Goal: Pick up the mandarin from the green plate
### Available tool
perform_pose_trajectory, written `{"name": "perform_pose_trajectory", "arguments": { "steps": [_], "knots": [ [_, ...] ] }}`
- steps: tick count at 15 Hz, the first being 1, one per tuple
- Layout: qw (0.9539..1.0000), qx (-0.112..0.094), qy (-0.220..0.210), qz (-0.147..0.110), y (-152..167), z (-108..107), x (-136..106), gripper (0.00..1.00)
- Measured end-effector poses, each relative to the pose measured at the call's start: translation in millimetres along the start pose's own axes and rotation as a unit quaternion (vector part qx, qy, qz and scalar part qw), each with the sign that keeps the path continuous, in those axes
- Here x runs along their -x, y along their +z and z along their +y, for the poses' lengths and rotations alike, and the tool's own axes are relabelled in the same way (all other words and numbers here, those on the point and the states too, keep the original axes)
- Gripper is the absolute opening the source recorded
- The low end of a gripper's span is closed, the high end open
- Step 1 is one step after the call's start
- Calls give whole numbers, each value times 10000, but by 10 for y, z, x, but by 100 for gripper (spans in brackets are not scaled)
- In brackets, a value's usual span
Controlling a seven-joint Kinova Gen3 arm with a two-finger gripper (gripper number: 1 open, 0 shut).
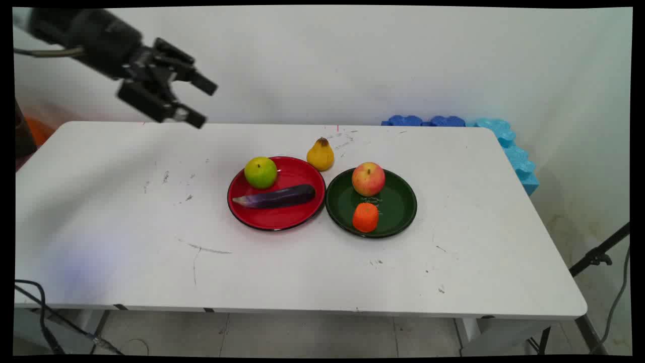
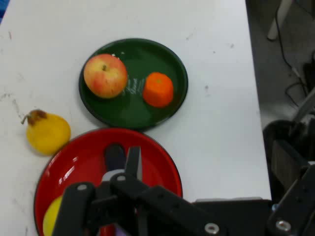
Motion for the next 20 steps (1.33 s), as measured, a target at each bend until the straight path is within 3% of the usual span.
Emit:
{"name": "perform_pose_trajectory", "arguments": {
  "steps": [6,11,20],
  "knots": [
    [9995,-270,-114,-127,687,-4,-544,100],
    [9972,-476,-290,-495,1495,2,-868,100],
    [9902,-571,-677,-1081,2785,-8,-935,100]
  ]
}}
